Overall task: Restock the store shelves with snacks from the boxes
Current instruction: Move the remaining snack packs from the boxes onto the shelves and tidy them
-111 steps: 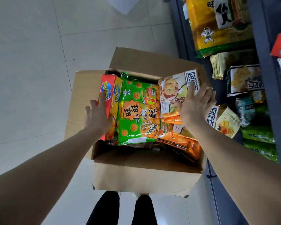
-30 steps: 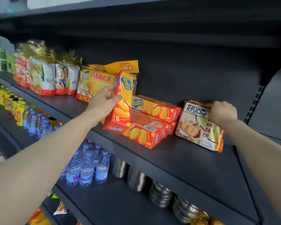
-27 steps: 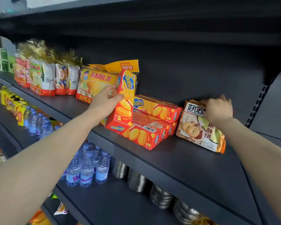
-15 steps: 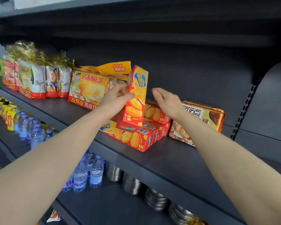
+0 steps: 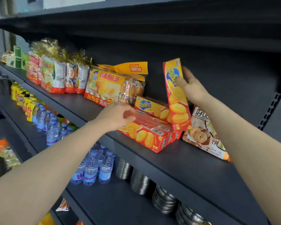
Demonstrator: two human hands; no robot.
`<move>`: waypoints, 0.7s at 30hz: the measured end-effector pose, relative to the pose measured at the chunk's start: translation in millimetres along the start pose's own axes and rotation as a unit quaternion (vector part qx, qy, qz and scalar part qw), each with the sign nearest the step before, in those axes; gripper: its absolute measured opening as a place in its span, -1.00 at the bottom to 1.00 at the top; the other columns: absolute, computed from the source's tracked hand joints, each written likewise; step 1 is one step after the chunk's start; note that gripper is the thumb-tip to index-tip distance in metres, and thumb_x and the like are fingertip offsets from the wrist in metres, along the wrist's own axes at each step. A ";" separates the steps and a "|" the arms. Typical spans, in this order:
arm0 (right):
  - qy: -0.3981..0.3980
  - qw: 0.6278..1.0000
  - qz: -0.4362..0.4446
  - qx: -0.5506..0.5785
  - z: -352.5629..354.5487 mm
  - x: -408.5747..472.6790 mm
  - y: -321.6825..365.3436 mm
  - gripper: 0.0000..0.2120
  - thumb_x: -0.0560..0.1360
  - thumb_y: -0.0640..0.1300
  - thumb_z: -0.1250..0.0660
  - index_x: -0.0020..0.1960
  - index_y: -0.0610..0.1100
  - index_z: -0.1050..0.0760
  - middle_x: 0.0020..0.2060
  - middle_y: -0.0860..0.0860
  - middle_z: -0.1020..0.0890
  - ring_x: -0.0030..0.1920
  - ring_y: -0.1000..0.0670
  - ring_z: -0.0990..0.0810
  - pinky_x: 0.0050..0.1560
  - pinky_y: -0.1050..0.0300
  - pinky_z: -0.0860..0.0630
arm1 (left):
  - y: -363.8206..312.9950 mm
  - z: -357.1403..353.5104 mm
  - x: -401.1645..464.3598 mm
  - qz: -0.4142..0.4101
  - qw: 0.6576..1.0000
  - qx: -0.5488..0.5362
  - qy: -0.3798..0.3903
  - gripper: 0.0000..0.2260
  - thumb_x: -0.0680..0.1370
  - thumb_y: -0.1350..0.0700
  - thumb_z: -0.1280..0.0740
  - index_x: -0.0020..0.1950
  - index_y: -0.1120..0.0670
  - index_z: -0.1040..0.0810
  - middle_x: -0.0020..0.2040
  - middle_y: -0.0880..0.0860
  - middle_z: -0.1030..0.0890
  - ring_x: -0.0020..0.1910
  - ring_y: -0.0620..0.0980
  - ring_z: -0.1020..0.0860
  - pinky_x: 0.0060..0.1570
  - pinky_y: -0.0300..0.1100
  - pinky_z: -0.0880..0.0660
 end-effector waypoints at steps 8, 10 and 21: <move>0.144 0.926 0.109 -0.330 -107.2 -3.3 21.3 -0.52 0.62 0.25 -0.14 0.53 0.28 -0.20 0.33 -0.13 -0.51 0.33 -0.21 -0.44 0.31 -0.15 -0.42 | 14.9 -9.7 -18.0 -0.030 0.999 -0.002 -0.012 -0.58 0.49 -0.20 -0.41 0.33 -0.18 -0.52 0.33 -0.06 -0.46 0.33 -0.02 -0.38 0.36 -0.09 -0.29; 0.159 0.913 0.109 -0.358 -128.8 2.7 18.9 -0.54 0.62 0.27 -0.13 0.51 0.30 -0.24 0.36 -0.11 -0.50 0.36 -0.21 -0.42 0.31 -0.19 -0.41 | 18.2 -10.3 -19.4 -0.037 0.999 -0.004 -0.019 -0.57 0.49 -0.16 -0.43 0.34 -0.17 -0.51 0.33 -0.06 -0.46 0.32 -0.03 -0.39 0.34 -0.12 -0.30; 0.127 0.882 0.138 -0.432 -151.3 -0.2 29.2 -0.54 0.66 0.20 -0.10 0.54 0.17 -0.25 0.34 -0.14 -0.45 0.32 -0.21 -0.42 0.26 -0.19 -0.39 | 23.3 -13.0 -26.6 -0.060 0.997 0.008 -0.048 -0.53 0.52 -0.05 -0.44 0.42 -0.11 -0.46 0.36 -0.05 -0.44 0.34 -0.02 -0.38 0.35 -0.06 -0.35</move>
Point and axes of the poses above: each hand's wrist, its own x-axis towards the middle knuckle, its own z-axis out of the back of the hand, y = z × x, the point moved 8 cm from there along x, towards the middle knuckle
